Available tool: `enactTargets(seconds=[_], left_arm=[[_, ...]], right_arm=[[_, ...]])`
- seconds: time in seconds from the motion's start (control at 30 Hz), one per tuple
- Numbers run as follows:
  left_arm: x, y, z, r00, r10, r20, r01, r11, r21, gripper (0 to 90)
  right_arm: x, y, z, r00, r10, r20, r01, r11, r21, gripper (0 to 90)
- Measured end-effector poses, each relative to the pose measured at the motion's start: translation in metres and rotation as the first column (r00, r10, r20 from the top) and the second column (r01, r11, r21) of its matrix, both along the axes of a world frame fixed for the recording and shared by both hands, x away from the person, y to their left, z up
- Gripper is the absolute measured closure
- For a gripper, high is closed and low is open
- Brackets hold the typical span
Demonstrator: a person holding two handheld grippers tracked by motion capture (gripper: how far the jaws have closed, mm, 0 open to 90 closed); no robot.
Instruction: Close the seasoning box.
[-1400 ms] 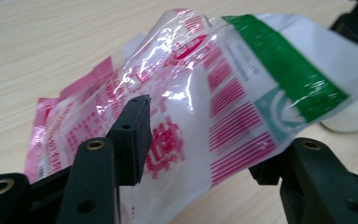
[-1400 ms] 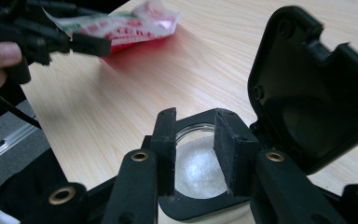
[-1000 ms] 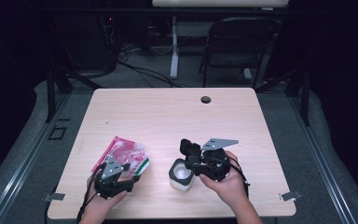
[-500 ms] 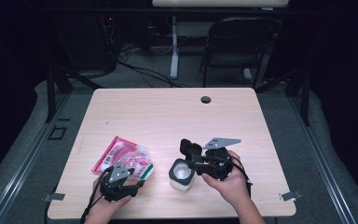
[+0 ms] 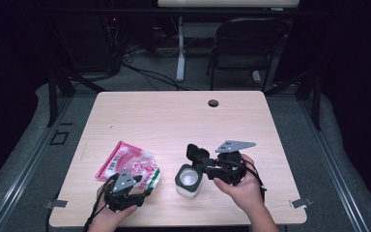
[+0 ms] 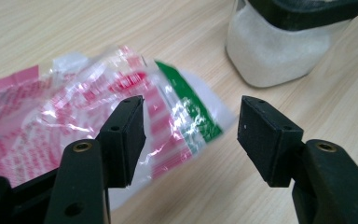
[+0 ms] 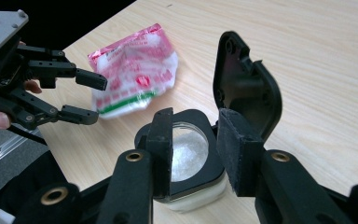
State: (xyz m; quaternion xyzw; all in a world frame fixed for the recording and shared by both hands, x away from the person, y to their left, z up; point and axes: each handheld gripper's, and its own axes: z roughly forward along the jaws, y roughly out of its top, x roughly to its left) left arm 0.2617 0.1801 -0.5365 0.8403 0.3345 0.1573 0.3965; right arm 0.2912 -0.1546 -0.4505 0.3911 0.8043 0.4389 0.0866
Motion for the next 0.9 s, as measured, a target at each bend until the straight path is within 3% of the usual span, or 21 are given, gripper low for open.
enactTargets(seconds=[0.17,0.33,0.63,0.9], left_arm=[[0.001,0.001,0.001,0.9998,-0.002,-0.020,0.001,0.9995,-0.031,42.0],[0.002,0.003,0.000,0.9997,-0.004,-0.023,0.003,0.9995,-0.032,42.7],[0.000,0.008,0.002,0.9999,0.011,-0.004,-0.012,0.9991,-0.041,43.1],[-0.003,0.019,0.008,0.9987,0.045,0.025,-0.043,0.9973,-0.059,43.1]], right_arm=[[0.000,-0.005,0.002,0.9999,-0.012,0.002,0.012,0.9999,0.005,66.2],[0.003,-0.012,0.002,0.9995,-0.032,-0.003,0.032,0.9995,0.007,64.4],[0.007,-0.017,0.002,0.9983,-0.057,0.006,0.057,0.9981,-0.023,61.8],[0.014,-0.026,0.004,0.9960,-0.087,0.021,0.087,0.9962,-0.007,56.2]])
